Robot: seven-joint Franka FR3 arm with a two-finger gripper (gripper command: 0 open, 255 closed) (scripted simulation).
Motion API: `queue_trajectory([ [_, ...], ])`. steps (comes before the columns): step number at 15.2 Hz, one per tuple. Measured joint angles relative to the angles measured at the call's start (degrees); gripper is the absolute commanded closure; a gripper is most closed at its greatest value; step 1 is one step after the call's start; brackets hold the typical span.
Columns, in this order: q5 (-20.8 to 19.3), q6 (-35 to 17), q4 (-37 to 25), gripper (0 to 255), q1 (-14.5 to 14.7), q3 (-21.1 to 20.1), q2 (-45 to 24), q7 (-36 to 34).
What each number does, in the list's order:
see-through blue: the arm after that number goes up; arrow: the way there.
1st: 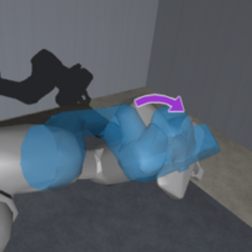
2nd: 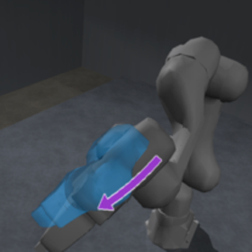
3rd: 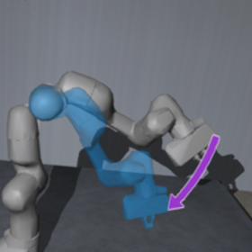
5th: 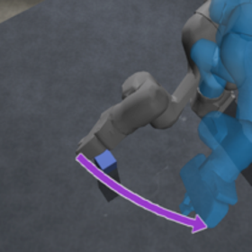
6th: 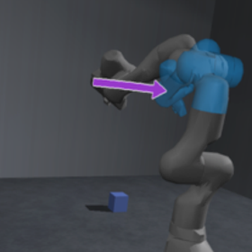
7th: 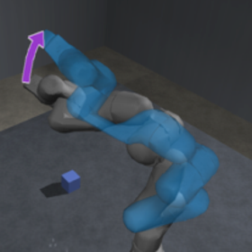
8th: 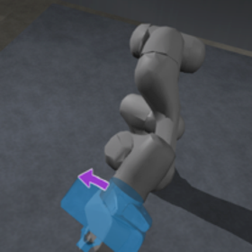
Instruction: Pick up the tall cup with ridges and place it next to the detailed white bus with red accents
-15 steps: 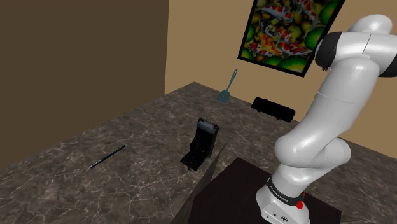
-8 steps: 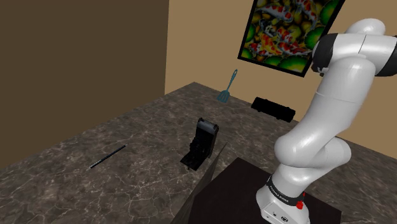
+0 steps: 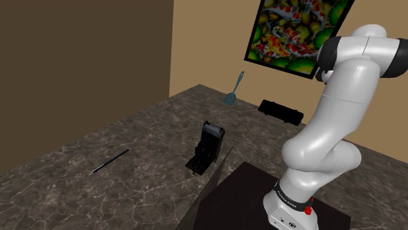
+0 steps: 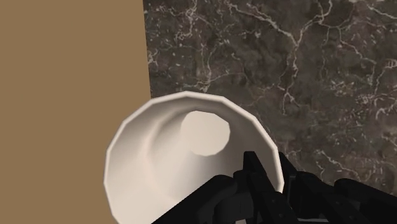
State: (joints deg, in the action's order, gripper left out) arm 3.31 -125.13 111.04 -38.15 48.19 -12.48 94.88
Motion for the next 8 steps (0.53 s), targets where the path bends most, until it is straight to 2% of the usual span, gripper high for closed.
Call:
queue_trajectory([
  [3, 1.1, -2.2, 1.4, 255, -0.5, -0.4, -1.2, 0.6],
  [8, 1.4, -3.0, 1.9, 255, -0.5, -0.6, -1.5, 0.7],
])
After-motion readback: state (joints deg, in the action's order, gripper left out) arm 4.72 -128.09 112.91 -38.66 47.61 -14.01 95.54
